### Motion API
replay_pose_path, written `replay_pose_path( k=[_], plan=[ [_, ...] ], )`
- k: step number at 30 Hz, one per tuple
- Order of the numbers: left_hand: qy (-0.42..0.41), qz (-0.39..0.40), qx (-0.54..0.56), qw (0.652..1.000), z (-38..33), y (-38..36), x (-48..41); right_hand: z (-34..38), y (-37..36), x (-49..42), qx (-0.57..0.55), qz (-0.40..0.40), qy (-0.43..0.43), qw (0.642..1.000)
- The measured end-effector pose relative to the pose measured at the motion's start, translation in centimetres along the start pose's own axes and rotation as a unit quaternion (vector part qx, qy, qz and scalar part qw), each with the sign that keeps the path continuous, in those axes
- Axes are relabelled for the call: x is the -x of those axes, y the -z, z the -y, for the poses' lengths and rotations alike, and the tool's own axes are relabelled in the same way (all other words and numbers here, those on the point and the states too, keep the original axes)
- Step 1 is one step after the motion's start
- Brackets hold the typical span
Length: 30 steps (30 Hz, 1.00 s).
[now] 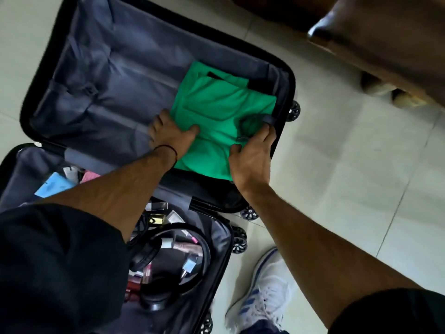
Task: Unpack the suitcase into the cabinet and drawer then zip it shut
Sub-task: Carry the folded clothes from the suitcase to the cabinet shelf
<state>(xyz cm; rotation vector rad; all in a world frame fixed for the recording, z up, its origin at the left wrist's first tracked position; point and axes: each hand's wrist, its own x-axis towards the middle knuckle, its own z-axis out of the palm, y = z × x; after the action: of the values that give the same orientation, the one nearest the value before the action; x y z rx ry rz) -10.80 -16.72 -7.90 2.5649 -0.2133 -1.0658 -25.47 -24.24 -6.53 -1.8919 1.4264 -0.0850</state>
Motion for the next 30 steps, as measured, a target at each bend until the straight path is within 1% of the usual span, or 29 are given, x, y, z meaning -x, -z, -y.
replay_pose_path(
  k=[2,3,6,7,9,11,13,14,15,18,21,24,27,30],
  plan=[
    [0.019,0.062,0.079,0.995,-0.4,0.3,-0.8,0.4,-0.1,-0.6,-0.011,0.017,-0.031,0.999],
    [0.022,0.075,0.106,0.991,-0.6,0.4,-1.2,0.6,-0.1,-1.0,-0.019,0.023,-0.050,0.998],
    [0.017,0.064,0.126,0.990,-1.3,0.7,-2.6,1.1,-0.5,-1.7,-0.063,0.014,-0.081,0.995],
    [0.027,0.069,0.141,0.987,-1.4,0.8,-3.3,1.2,-0.6,-1.8,-0.072,0.007,-0.082,0.994],
    [0.056,0.102,0.195,0.974,-1.5,1.2,-4.8,0.8,-1.0,-1.8,-0.079,-0.004,-0.076,0.994],
    [0.076,0.167,0.220,0.958,-1.6,1.8,-5.5,0.1,-1.3,-1.9,-0.080,-0.006,-0.063,0.995],
    [0.073,0.256,0.223,0.938,-2.2,2.1,-5.4,-0.5,-1.6,-2.0,-0.072,-0.009,-0.051,0.996],
    [0.066,0.283,0.224,0.930,-2.5,2.0,-5.2,-0.6,-1.8,-2.0,-0.072,-0.015,-0.046,0.996],
    [0.055,0.286,0.223,0.930,-2.6,1.9,-5.3,-0.7,-1.9,-2.0,-0.075,-0.023,-0.040,0.996],
    [0.009,0.256,0.219,0.942,-2.3,1.6,-5.2,-0.7,-2.2,-1.9,-0.085,-0.041,-0.029,0.995],
    [-0.015,0.285,0.256,0.924,-1.7,1.7,-4.2,-0.8,-1.8,-1.9,-0.091,-0.017,-0.031,0.995],
    [-0.035,0.272,0.311,0.910,-1.6,2.6,-1.9,-0.4,-0.9,-0.7,-0.093,-0.012,-0.021,0.995],
    [-0.051,0.228,0.368,0.900,-1.2,4.7,1.5,1.2,0.2,3.0,-0.114,-0.050,-0.007,0.992],
    [-0.035,0.198,0.423,0.884,-0.1,8.3,5.3,3.3,1.7,7.1,-0.207,-0.100,-0.024,0.973]
  ],
)
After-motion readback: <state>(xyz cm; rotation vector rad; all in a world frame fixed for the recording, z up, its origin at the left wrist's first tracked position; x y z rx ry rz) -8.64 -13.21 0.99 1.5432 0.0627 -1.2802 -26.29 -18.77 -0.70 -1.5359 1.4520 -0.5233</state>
